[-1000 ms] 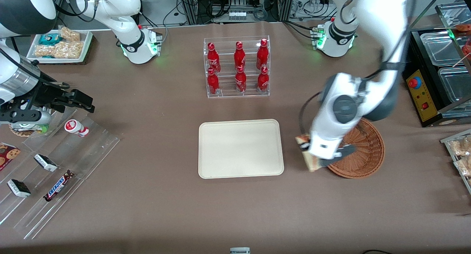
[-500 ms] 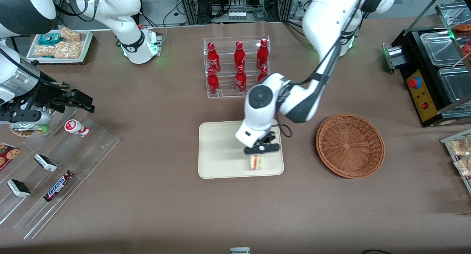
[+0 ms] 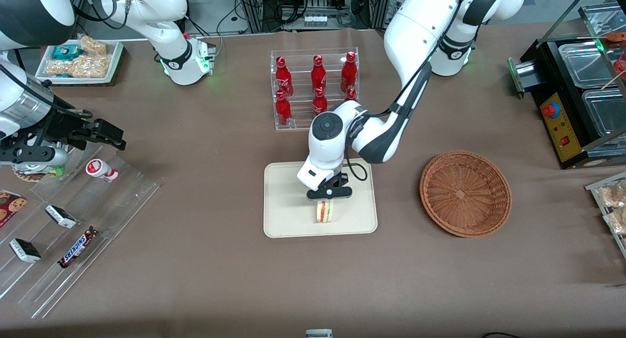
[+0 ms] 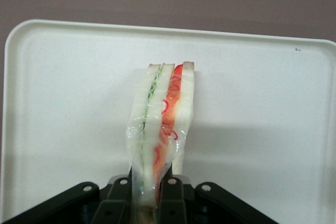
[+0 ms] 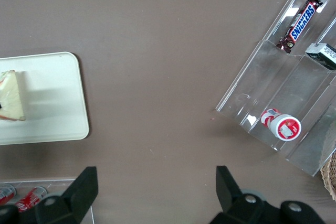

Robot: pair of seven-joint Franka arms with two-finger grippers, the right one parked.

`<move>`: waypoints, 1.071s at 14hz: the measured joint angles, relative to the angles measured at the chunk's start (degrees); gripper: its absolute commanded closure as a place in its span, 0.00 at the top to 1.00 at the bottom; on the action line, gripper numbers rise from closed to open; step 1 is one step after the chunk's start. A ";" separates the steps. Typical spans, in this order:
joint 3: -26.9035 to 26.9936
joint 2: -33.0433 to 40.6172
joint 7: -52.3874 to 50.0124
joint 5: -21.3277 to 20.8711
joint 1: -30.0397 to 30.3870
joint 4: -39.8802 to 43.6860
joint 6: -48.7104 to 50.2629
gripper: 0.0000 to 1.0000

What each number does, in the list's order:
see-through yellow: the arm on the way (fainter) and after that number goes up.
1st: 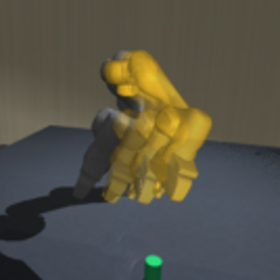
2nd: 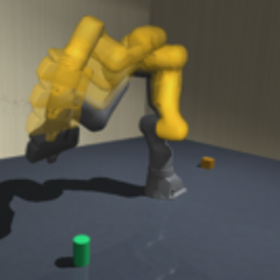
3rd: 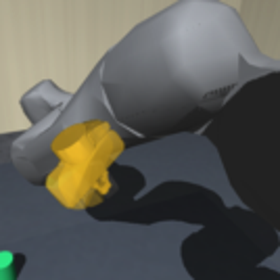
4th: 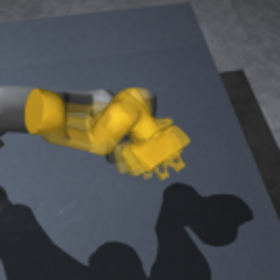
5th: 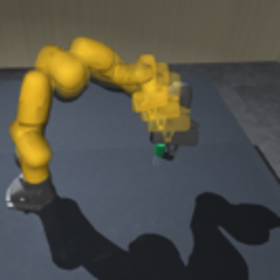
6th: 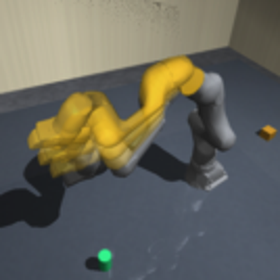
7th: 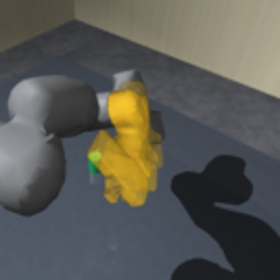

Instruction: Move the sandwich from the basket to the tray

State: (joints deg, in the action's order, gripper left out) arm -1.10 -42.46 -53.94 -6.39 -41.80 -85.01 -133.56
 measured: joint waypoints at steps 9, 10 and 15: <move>2.83 7.23 -3.19 -0.14 -0.22 2.90 6.99 1.00; 4.27 9.73 -2.72 -0.15 -0.12 2.98 9.88 1.00; 15.05 20.27 6.61 3.05 0.11 1.92 23.67 1.00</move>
State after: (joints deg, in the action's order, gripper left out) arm 13.95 -22.20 -47.33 -3.34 -41.69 -83.09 -109.89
